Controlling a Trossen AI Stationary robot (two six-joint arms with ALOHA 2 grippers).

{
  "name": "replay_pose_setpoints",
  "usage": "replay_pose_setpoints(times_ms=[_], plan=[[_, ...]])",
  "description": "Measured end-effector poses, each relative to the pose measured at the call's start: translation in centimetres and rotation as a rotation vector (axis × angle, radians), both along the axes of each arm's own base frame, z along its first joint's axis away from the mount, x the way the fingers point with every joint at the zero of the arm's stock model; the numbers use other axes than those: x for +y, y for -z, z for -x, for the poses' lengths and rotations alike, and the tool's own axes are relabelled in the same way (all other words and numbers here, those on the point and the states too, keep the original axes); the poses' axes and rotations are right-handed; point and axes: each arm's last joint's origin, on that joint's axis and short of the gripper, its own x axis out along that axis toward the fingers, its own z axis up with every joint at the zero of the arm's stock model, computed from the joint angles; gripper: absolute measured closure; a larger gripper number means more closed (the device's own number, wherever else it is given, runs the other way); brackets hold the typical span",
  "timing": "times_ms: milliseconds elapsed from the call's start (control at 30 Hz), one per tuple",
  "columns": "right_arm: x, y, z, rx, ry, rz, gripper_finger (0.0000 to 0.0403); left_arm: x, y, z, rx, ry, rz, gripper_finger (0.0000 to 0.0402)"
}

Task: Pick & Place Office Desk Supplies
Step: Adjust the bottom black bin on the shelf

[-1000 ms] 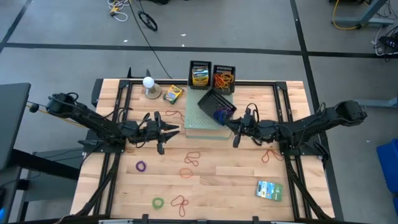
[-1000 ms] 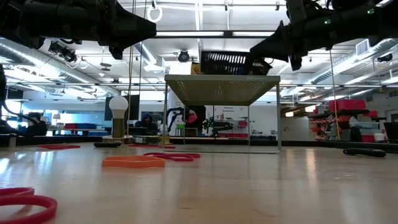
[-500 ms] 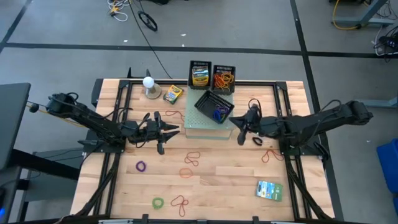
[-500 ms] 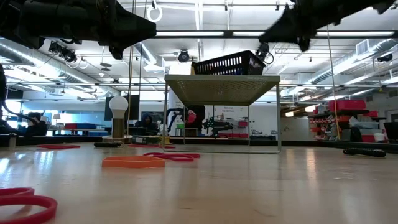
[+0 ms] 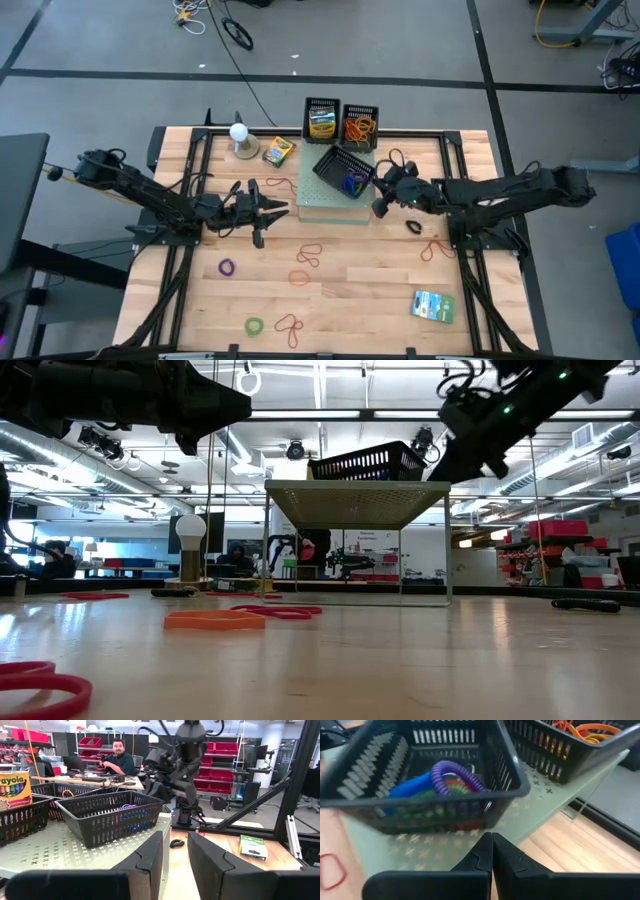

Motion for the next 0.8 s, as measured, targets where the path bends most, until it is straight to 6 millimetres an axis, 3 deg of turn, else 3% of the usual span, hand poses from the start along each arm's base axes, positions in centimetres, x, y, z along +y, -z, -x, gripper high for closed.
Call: replay_pose_setpoints(times_ms=[333, 800], plan=[[-2.2, 0.5, -1.0, 0.009, 0.014, 0.027, 0.0396, -0.1, 0.1, 0.0, -0.005, 0.034, 0.071, 0.0305], [-3.1, -0.1, -1.3, -0.012, -0.066, 0.078, 0.0396, -0.2, -1.1, -0.6, -0.056, 0.030, 0.153, 0.0306]])
